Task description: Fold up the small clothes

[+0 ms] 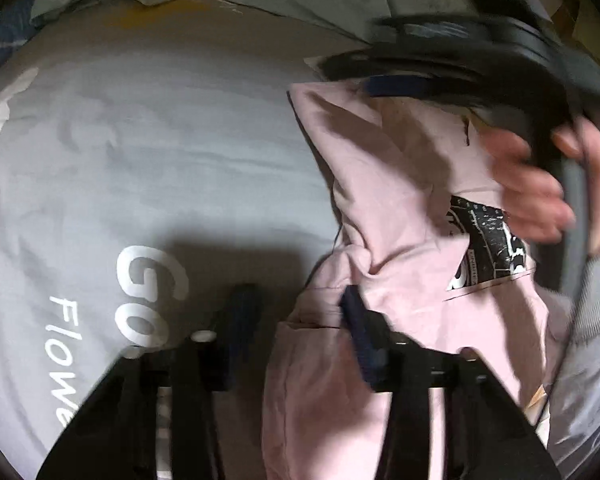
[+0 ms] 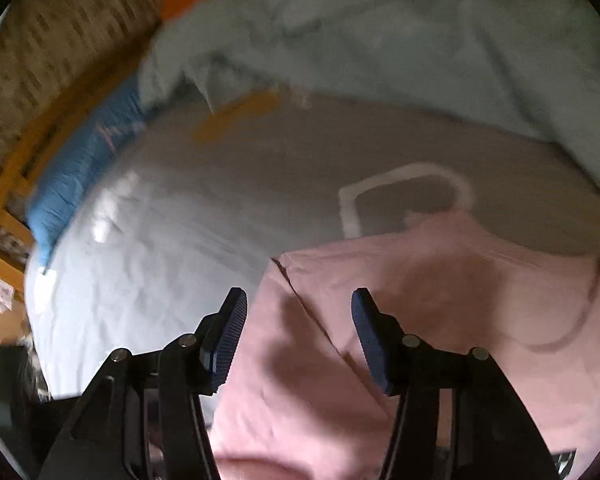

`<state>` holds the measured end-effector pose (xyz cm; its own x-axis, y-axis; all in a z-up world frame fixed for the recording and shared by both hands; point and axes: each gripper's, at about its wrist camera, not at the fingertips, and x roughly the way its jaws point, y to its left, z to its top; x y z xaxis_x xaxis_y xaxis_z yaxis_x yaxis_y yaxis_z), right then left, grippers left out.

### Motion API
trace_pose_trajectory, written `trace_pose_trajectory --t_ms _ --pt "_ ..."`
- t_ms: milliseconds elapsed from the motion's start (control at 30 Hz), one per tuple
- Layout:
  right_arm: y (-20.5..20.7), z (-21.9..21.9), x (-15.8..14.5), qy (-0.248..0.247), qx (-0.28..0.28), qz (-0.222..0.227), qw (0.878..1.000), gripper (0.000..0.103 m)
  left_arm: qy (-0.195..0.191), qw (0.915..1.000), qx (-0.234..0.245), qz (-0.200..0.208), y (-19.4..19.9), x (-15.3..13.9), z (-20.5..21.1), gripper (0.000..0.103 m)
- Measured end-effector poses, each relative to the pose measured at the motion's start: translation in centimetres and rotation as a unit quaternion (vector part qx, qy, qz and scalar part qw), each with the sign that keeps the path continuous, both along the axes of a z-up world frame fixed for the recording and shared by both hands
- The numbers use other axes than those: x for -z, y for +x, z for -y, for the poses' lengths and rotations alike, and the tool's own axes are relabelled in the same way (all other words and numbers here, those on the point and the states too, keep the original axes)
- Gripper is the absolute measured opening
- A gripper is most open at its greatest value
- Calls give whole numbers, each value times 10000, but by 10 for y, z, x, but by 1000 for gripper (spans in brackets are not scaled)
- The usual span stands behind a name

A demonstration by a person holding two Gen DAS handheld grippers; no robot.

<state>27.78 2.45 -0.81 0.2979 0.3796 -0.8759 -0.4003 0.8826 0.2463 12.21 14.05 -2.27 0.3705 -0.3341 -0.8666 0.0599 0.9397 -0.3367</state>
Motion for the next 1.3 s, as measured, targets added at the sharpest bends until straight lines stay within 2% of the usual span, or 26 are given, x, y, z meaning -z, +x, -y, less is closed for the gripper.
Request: trace_pose_trajectory --t_ms 33,100,167,233,300,400,500,600,667,700,767,833,867,900,933,1000,1100,1200,1300 --pt "9 -8 6 -67 -71 -129 9999 53 -105 9999 20 11 -1 -1 -2 16" --pt "20 -20 15 -224 -221 -298 9991 49 -275 9996 -5 68 -2 -4 -5 11" --pt "26 -29 27 -291 -432 -579 9970 35 -225 9996 -74 148 -4 -7 -8 10" --pt "25 -37 30 -471 -510 -378 9969 1 -164 9996 -119 181 -4 -8 -10 9" --pt "22 -36 24 -340 -453 -36 9984 1 5 9995 -242 195 -6 -8 -10 9" --pt "24 -14 2 233 275 668 9971 1 76 9989 -457 55 -7 -2 -14 9" --pt "34 0 3 629 557 513 9951 1 156 9985 -520 27 -7 -1 -12 9" --pt "40 -3 19 494 622 418 9960 1 402 9979 -501 71 -9 -2 -5 9" --pt "43 -6 26 478 737 541 9947 1 589 9974 -394 119 -13 -4 0 11" --pt "46 -3 24 420 947 767 9917 1 677 9970 -345 130 -14 -5 4 12" --pt "52 8 15 408 1407 1097 9831 1 638 9974 -284 148 -16 -8 3 13" --pt "51 24 4 585 1464 1071 9817 2 357 9985 -357 225 -13 -15 1 21" --pt "46 30 -3 680 1293 1037 9838 4 102 9988 -366 297 -12 -22 1 29" --pt "39 34 -9 680 1132 1024 9859 14 -149 9987 -306 381 -14 -29 -2 31" --pt "26 39 -17 617 957 1060 9878 29 -366 9979 -209 490 -16 -37 -3 31" --pt "-6 51 -32 647 727 1285 9869 40 -443 9960 -70 772 -22 -51 0 31" --pt "-61 79 -48 903 336 1355 9861 41 -370 9941 230 996 -26 -61 15 30" --pt "-108 103 -54 1238 240 1243 9842 41 -270 9951 500 814 -15 -47 35 30" --pt "-138 116 -56 1097 371 1245 9854 41 455 9936 659 799 -11 -28 57 29"
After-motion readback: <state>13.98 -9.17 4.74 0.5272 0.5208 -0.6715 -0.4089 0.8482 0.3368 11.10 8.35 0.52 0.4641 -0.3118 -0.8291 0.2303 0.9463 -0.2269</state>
